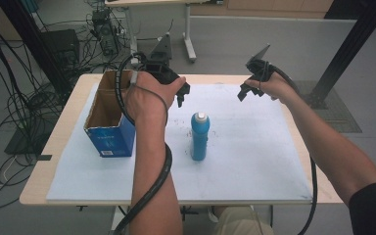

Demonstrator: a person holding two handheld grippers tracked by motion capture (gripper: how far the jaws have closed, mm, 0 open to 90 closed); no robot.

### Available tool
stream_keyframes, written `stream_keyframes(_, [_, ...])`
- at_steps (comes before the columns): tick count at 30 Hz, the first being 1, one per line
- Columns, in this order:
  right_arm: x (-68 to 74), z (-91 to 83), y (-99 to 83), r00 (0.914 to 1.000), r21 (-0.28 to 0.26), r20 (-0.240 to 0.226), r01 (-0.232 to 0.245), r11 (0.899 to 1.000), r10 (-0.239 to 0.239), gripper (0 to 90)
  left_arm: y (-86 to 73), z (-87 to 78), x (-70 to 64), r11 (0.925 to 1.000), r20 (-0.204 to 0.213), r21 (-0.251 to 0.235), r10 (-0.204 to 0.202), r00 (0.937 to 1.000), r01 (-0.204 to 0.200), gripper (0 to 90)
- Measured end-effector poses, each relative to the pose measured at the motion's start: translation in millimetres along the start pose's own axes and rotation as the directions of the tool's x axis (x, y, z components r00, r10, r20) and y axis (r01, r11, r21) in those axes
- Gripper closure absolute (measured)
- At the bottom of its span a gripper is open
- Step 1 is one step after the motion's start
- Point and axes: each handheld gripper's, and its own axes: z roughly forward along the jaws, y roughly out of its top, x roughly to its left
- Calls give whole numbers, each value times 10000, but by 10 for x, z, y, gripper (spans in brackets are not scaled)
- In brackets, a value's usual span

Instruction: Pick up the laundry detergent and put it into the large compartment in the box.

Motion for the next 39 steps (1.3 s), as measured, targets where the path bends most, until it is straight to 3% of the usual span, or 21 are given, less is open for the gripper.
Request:
stream_keyframes(21, [-6,-18,-2,10000,2,-28,-31,10000,31,52,2,-13,-51,9999,92,-69,80,9999,-79,69])
stream_keyframes(39, [2,-70,-23,10000,-89,-38,-9,10000,9,52,43,8,-250,9988,226,-8,484,9986,-484,69])
